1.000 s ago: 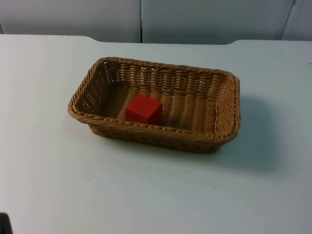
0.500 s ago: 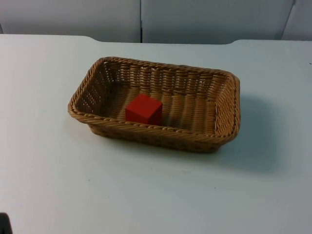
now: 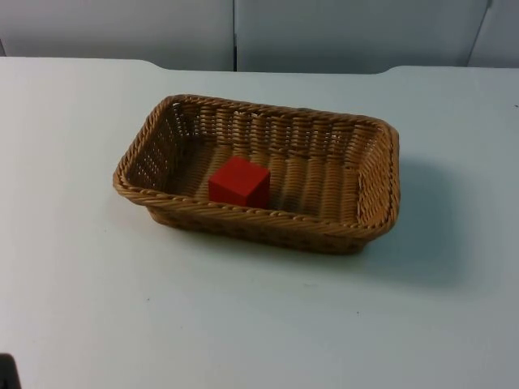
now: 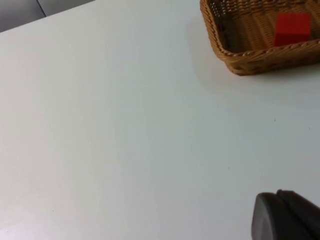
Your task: Pick up the basket with the left hand and place the cube into the basket with the right hand.
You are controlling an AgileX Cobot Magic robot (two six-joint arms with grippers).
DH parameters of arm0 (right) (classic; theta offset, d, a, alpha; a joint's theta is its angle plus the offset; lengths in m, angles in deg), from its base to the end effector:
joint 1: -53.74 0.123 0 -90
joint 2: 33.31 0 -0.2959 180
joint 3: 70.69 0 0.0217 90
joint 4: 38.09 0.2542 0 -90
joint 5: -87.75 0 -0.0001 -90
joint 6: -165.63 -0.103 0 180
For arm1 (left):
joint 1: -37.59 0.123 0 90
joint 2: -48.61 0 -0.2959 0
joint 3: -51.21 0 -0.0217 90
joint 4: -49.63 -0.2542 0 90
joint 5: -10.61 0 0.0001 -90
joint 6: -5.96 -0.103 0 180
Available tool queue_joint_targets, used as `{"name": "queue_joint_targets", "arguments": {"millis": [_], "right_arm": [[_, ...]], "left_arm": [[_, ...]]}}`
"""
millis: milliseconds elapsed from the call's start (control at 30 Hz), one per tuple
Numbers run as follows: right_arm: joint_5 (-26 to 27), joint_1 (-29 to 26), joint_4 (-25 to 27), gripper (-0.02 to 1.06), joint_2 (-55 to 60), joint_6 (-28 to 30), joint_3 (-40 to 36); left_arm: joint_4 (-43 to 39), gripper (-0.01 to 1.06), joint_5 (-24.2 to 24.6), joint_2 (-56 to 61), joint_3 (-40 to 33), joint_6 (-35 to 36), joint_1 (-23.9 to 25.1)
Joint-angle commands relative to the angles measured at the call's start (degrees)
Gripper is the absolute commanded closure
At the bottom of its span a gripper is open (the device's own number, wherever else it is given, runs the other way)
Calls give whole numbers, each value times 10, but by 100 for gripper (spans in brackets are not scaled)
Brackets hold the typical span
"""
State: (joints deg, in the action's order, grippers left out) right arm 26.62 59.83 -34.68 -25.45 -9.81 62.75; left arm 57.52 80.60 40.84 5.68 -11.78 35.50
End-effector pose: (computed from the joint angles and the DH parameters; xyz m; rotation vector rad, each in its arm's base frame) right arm -0.0067 0.0047 0.2846 -0.1913 2.0073 0.0878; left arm -0.0173 -0.0127 0.2764 0.3930 2.1070 -0.0071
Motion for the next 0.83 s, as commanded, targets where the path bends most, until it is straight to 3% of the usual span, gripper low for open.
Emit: {"name": "queue_joint_targets", "arguments": {"millis": [0, 533, 800], "right_arm": [[-2, -3, -1, 105, -4, 5, -12], [-8, -3, 2, 105, -4, 0, -16], [-8, -3, 3, 105, -4, 0, -16]], "left_arm": [[-1, 105, 0, 3, -2, 4, -4], [-7, 105, -29, 3, -6, 8, -10], [-8, 105, -77, 3, -22, 35, -10]]}}
